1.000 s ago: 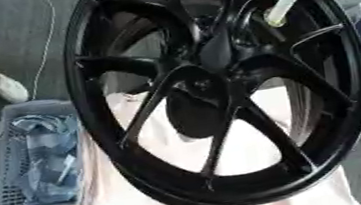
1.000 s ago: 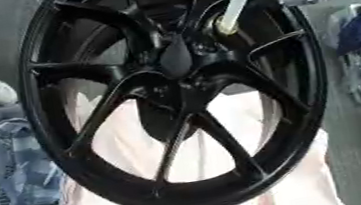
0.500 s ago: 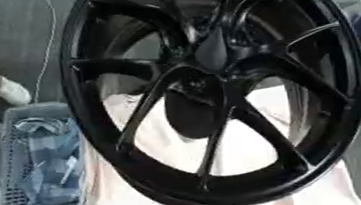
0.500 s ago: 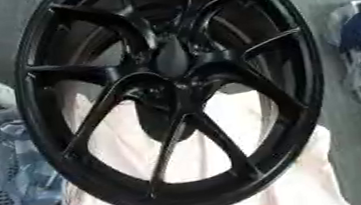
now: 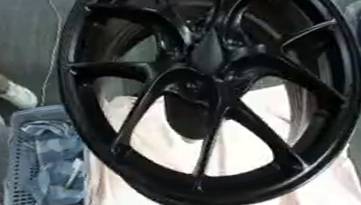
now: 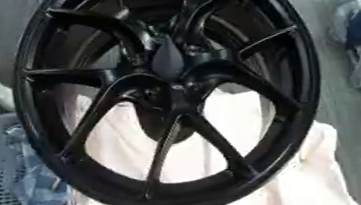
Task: Pull the pin out of the wheel hub.
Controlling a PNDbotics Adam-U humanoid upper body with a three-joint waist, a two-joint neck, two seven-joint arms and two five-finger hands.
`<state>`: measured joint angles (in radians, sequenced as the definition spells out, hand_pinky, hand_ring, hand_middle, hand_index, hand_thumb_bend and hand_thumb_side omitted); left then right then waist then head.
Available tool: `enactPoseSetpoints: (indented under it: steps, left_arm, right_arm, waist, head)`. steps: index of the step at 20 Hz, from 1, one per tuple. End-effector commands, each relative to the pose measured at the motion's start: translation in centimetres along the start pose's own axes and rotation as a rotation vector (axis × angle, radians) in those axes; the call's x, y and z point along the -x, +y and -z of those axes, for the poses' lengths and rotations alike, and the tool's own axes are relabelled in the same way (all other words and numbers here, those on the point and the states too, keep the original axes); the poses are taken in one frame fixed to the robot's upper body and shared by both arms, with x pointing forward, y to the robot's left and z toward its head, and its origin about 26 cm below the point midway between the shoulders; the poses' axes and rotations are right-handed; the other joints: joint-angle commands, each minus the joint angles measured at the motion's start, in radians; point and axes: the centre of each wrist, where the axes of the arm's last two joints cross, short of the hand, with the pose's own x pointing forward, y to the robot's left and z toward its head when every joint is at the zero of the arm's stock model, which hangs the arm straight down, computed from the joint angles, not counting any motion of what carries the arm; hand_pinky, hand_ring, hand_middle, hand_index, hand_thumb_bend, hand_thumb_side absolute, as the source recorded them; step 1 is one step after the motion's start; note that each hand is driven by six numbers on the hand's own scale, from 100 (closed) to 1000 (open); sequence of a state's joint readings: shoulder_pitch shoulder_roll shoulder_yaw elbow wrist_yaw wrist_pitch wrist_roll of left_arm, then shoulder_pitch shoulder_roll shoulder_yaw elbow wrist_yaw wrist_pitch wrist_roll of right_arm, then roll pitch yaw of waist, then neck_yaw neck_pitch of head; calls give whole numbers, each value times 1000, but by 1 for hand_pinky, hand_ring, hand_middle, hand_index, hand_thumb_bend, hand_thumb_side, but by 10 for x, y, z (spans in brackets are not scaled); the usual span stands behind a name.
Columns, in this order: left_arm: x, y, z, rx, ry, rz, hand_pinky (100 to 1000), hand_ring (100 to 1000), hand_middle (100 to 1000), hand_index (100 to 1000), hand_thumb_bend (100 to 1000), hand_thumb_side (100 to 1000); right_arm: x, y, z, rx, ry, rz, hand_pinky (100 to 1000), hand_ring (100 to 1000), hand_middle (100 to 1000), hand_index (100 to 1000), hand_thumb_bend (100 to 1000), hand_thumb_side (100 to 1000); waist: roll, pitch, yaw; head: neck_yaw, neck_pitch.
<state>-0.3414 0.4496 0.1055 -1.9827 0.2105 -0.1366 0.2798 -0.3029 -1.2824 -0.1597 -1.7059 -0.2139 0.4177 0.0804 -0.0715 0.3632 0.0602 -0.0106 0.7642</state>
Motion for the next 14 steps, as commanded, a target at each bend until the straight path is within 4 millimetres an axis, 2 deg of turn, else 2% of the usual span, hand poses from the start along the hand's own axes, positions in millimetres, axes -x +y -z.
enactPoseSetpoints:
  steps: [1, 5, 7, 10, 13, 14]
  left_arm:
    - [-7, 5, 4, -4, -30, 22, 835, 651, 572, 721, 100, 682]
    - [-6, 5, 3, -8, -26, 22, 835, 651, 571, 721, 100, 681]
    - [-6, 6, 2, -11, -25, 22, 835, 650, 571, 721, 100, 681]
    - [-6, 6, 2, -13, -25, 21, 835, 650, 571, 721, 100, 680]
    - [-6, 6, 1, -15, -26, 22, 835, 650, 571, 721, 100, 680]
    - [-6, 6, 1, -15, -25, 22, 835, 650, 570, 721, 100, 680]
  right_arm:
    - [10, -14, -2, 105, 43, -45, 585, 634, 489, 485, 115, 100]
    - [31, -6, -4, 153, 112, -52, 585, 635, 495, 491, 118, 100]
    - [41, -2, -6, 171, 145, -58, 597, 653, 522, 520, 160, 100]
    - [52, 5, -9, 187, 189, -78, 640, 711, 614, 631, 280, 100]
    - [58, 13, -11, 172, 204, -99, 705, 810, 788, 812, 369, 100]
    - [59, 15, -12, 162, 199, -104, 721, 838, 823, 852, 379, 163]
  waist:
    - [9, -30, -9]
    - [25, -30, -18]
    - [33, -30, -21]
    - [43, -28, -23]
    - [52, -26, -24]
    - [54, -25, -24]
  head:
    - [13, 6]
    - [21, 6]
    - [24, 6]
    - [28, 6]
    - [30, 6]
    - [32, 6]
